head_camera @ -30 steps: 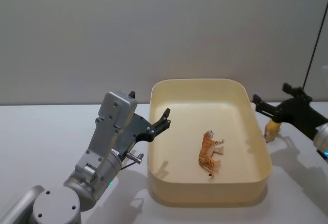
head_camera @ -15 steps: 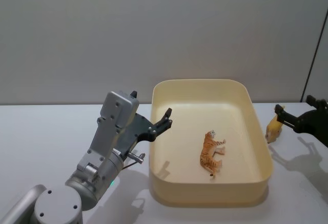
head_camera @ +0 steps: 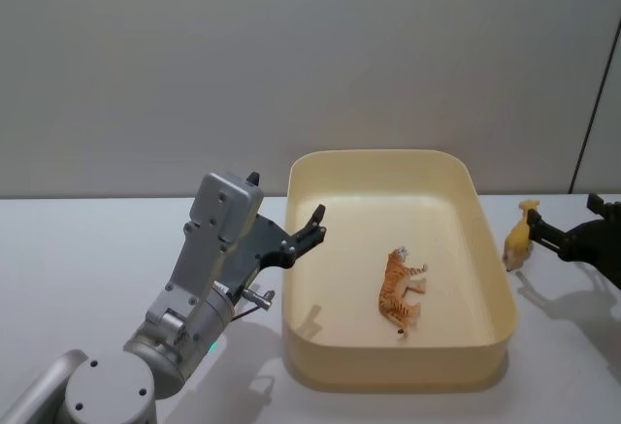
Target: Pick up the toy alternately with two hands and place it into the central storage box.
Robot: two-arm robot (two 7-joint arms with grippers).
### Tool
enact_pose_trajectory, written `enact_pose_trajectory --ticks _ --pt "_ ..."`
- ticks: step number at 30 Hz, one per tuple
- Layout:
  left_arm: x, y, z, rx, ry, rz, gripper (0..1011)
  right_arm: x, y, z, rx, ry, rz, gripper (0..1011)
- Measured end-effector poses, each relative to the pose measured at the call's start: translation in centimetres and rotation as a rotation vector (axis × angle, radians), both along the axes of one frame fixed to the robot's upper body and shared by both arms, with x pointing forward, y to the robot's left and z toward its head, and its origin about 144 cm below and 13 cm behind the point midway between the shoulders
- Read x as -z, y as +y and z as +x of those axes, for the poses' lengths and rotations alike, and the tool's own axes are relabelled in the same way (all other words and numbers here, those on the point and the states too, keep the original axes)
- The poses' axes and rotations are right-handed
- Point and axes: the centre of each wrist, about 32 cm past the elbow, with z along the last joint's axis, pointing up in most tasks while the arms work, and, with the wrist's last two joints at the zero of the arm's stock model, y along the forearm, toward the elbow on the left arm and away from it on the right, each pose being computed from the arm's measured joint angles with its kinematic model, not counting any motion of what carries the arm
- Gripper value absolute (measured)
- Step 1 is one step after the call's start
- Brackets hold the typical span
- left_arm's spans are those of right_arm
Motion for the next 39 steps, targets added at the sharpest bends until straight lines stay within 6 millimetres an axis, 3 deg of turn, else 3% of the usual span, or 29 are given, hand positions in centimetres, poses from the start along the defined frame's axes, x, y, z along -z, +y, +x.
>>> enact_pose_trajectory --ticks 19,39 --pt "0.0 0.0 0.0 0.000 0.000 0.000 1001 1.8 2.8 2.1 0.034 0.032 -0.016 1001" --pt "0.0 0.0 0.0 0.000 0.000 0.000 1001 3.3 4.3 3.9 0.087 0.069 -0.035 1001"
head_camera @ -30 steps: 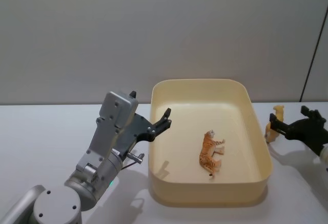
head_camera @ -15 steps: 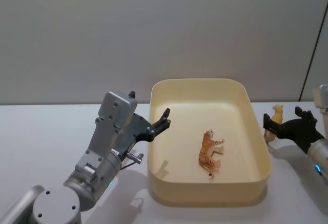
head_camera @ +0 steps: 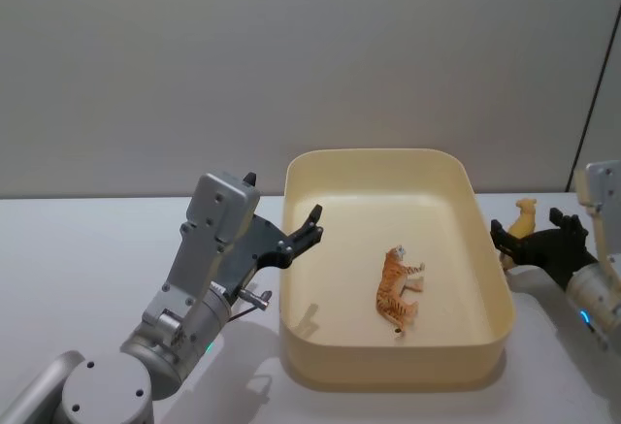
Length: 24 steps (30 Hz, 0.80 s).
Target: Pick up the toy alternately with two hands and place it into the central storage box.
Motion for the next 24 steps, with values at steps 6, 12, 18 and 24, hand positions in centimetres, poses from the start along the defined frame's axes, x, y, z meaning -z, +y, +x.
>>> enact_pose_trajectory --ticks 6,12,18,24 --pt "0.00 0.00 0.00 0.000 0.000 0.000 1001 0.39 0.43 0.30 0.002 0.021 -0.001 1001" --pt "0.00 0.00 0.00 0.000 0.000 0.000 1001 0.65 0.69 0.46 0.005 0.033 -0.004 950" --pt "0.00 0.00 0.00 0.000 0.000 0.000 1002 0.80 0.85 0.56 0.007 0.041 -0.007 811" --pt "0.00 0.00 0.00 0.000 0.000 0.000 1001 0.90 0.93 0.61 0.008 0.046 -0.007 661"
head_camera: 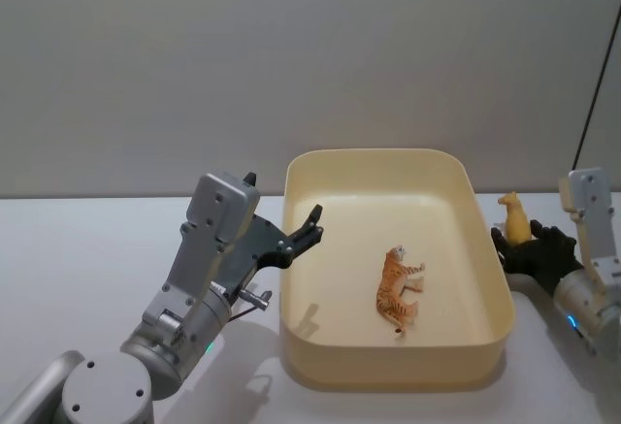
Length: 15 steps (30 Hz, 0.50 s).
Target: Pick up the toy alternately with two hands and place it into the central storage box.
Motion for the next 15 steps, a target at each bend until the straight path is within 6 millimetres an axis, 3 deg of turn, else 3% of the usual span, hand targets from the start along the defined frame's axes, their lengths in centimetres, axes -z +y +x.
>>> enact_pose_trajectory --ticks 1,7,15 --pt "0.00 0.00 0.00 0.000 0.000 0.000 1002 0.01 0.01 0.01 0.000 0.001 0.000 597" --pt "0.00 0.00 0.00 0.000 0.000 0.000 1001 0.07 0.06 0.04 0.001 0.003 -0.001 426" --pt "0.00 0.00 0.00 0.000 0.000 0.000 1001 -0.03 -0.08 -0.15 0.001 -0.007 0.001 381"
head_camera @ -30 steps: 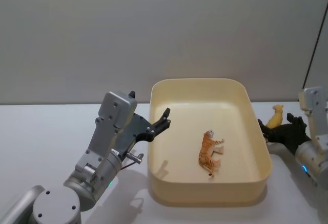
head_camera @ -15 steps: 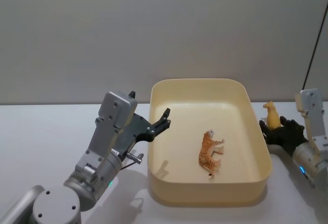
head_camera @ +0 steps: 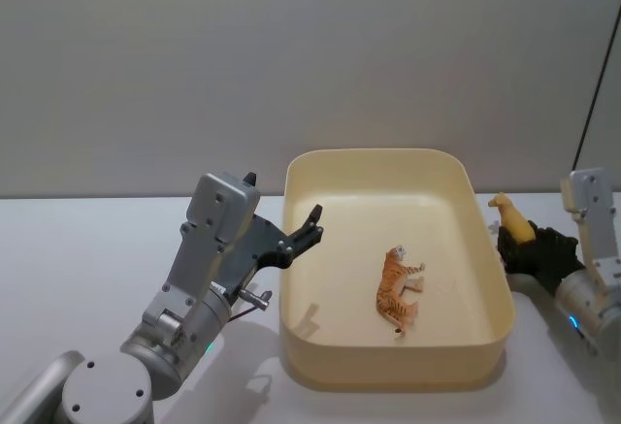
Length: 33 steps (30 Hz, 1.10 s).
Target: Pick up the toy alternately with two hands and place it into the central storage box.
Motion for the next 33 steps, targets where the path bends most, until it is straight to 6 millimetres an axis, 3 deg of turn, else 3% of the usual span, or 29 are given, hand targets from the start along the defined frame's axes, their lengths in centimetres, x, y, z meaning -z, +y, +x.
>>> enact_pose_trajectory --ticks 10,24,33 --pt "0.0 0.0 0.0 0.000 0.000 0.000 1002 -1.3 -1.0 -1.1 -0.018 -0.075 0.015 373" --pt "0.0 0.0 0.0 0.000 0.000 0.000 1001 -6.4 -2.7 -3.4 -0.086 -0.233 0.074 373" --pt "0.0 0.0 0.0 0.000 0.000 0.000 1001 -8.2 -2.6 -3.8 -0.168 -0.247 0.110 373"
